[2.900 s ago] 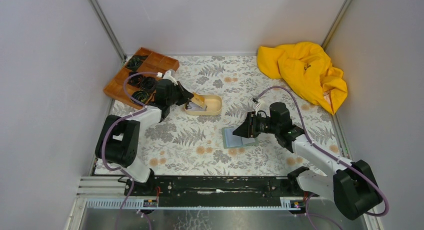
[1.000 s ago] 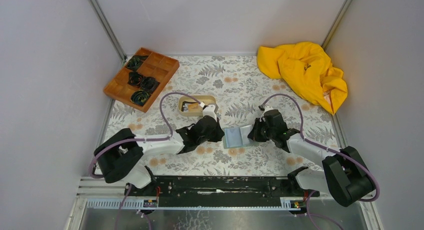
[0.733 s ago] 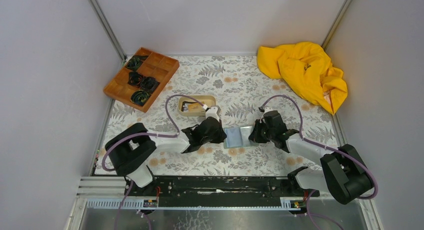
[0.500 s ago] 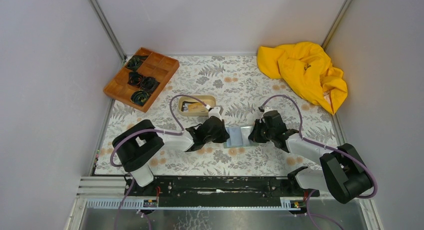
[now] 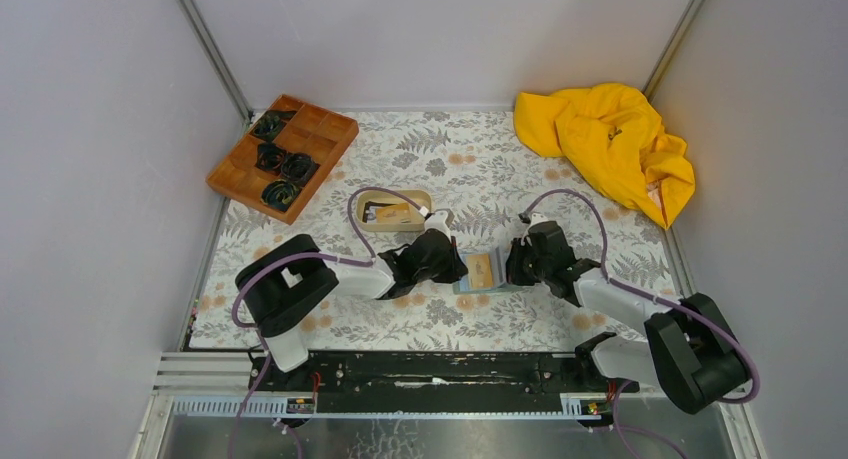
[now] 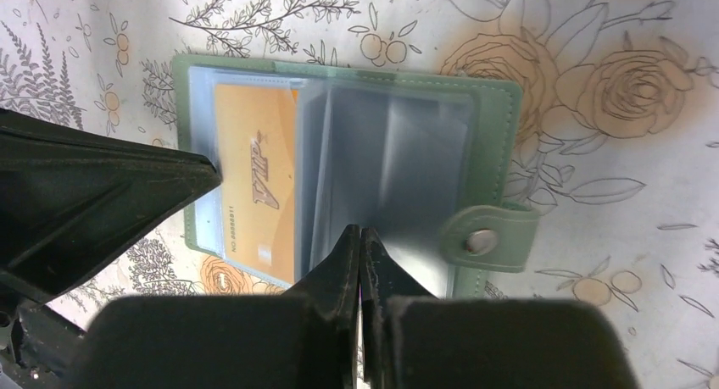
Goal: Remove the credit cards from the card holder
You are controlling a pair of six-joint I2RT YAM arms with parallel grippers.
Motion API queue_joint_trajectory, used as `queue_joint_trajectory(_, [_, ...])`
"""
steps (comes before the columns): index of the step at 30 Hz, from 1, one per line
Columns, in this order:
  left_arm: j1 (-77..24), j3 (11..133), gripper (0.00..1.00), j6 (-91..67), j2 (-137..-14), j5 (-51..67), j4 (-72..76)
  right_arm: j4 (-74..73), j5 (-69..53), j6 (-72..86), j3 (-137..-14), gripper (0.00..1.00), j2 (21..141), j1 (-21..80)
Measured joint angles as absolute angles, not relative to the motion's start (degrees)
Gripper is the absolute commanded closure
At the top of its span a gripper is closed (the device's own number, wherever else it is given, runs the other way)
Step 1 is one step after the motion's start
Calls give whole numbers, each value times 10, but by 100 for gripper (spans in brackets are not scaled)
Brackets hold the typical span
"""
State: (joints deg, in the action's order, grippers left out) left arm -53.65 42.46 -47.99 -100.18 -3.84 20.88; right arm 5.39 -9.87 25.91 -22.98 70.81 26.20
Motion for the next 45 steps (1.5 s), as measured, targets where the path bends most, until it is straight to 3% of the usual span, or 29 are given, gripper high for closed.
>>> queue_joint_trajectory(5, [-536,427,100,-480,-1004,-34,209,16,-44,268,-220,82,626,262])
queue_joint_trajectory(12, [-536,427,100,-481,-1004,-33,209,-13,42,289,-214,74,472,262])
queue_joint_trajectory(16, [-536,427,100,-481,-1004,-31,211,2,16,288,-213,56,490,262])
queue_joint_trajectory(19, [-536,426,100,-482,-1003,-30,211,34,-40,291,-213,51,559,262])
queue_joint_trajectory(25, [-536,415,100,-482,-994,-30,210,118,-139,307,-199,54,690,262])
queue_joint_trajectory(41, [-536,406,100,-486,-993,-30,214,239,-224,331,-182,64,756,258])
queue_joint_trajectory(45, [-535,406,100,-486,-998,-31,222,244,-229,337,-175,79,751,257])
